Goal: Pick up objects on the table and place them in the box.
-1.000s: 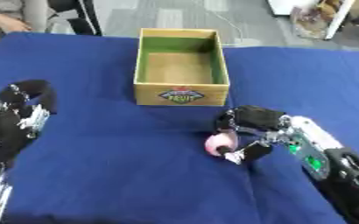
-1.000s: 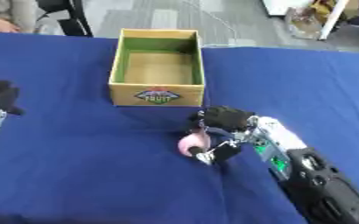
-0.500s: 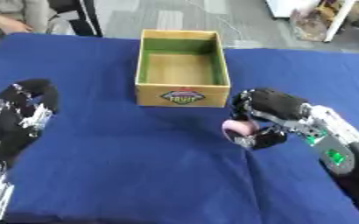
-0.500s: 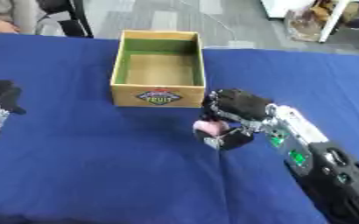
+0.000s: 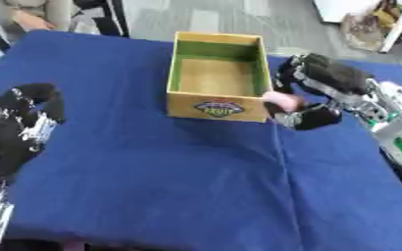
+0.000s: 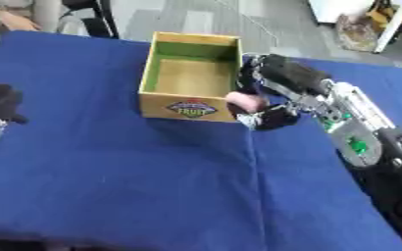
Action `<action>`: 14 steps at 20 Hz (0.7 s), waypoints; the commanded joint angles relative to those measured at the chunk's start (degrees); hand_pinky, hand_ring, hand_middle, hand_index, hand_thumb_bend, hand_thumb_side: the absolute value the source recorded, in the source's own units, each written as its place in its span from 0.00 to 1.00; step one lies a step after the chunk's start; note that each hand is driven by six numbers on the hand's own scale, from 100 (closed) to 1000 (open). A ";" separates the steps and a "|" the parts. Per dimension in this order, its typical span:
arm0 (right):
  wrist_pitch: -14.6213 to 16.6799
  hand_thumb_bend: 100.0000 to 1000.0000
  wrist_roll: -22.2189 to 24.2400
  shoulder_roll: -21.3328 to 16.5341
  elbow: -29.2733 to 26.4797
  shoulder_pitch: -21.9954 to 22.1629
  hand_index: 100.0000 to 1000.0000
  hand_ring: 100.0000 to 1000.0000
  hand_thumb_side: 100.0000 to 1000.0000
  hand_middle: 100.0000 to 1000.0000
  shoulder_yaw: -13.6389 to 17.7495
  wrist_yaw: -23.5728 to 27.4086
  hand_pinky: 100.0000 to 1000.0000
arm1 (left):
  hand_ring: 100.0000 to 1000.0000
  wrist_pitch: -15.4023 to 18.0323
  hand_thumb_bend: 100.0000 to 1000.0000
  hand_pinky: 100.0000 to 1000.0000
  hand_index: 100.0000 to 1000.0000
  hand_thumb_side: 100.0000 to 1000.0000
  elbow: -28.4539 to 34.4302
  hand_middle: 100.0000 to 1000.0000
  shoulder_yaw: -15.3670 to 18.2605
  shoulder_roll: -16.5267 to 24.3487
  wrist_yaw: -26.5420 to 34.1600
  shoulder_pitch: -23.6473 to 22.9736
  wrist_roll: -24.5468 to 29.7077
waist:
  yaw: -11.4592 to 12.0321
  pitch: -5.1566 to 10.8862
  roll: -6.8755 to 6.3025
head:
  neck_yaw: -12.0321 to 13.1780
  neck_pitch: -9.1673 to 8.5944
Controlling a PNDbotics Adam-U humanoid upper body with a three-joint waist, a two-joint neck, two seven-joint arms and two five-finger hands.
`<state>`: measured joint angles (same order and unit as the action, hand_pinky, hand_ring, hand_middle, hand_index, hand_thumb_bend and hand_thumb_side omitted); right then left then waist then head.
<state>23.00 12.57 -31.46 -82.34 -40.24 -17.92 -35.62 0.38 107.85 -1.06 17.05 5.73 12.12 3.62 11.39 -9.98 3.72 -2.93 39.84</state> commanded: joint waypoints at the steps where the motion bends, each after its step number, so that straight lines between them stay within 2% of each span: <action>1: -1.58 0.00 -1.41 -2.18 2.56 -2.02 0.33 0.49 0.15 0.20 2.60 0.46 0.01 | 0.77 -0.08 0.32 0.53 0.69 0.33 1.45 0.52 -1.18 0.56 1.13 2.21 1.36 | 1.61 0.29 0.17 | -2.08 -1.67; 5: -2.89 0.00 -4.22 -2.35 7.99 -3.71 0.34 0.50 0.14 0.21 4.71 -1.01 0.03 | 0.77 -0.27 0.32 0.53 0.70 0.32 1.81 0.52 -2.51 0.51 2.11 4.58 2.72 | 5.53 -0.33 1.16 | -4.82 -3.17; 8: -3.32 0.00 -7.53 -2.24 12.54 -4.97 0.37 0.52 0.14 0.24 6.01 -2.83 0.08 | 0.77 -0.34 0.32 0.53 0.70 0.32 2.15 0.52 -3.26 0.54 2.53 5.72 3.60 | 7.86 -0.69 1.69 | -6.62 -3.88; 11: -2.89 0.00 -10.90 -1.97 15.81 -5.74 0.37 0.52 0.14 0.24 6.49 -5.01 0.09 | 0.77 -0.41 0.32 0.53 0.70 0.32 2.34 0.52 -3.47 0.58 2.73 6.13 3.92 | 8.85 -0.85 1.91 | -7.49 -4.08; 14: -2.27 0.00 -12.35 -1.78 17.07 -5.91 0.37 0.52 0.14 0.24 6.50 -6.07 0.09 | 0.77 -0.46 0.32 0.53 0.70 0.32 2.39 0.52 -3.48 0.58 2.78 6.17 3.98 | 8.97 -0.87 1.94 | -7.60 -4.10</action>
<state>20.54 1.14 -31.93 -65.42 -44.88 -12.37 -40.94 -0.13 108.99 -4.49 17.05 8.08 17.63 7.40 20.35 -11.64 6.06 -10.27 36.58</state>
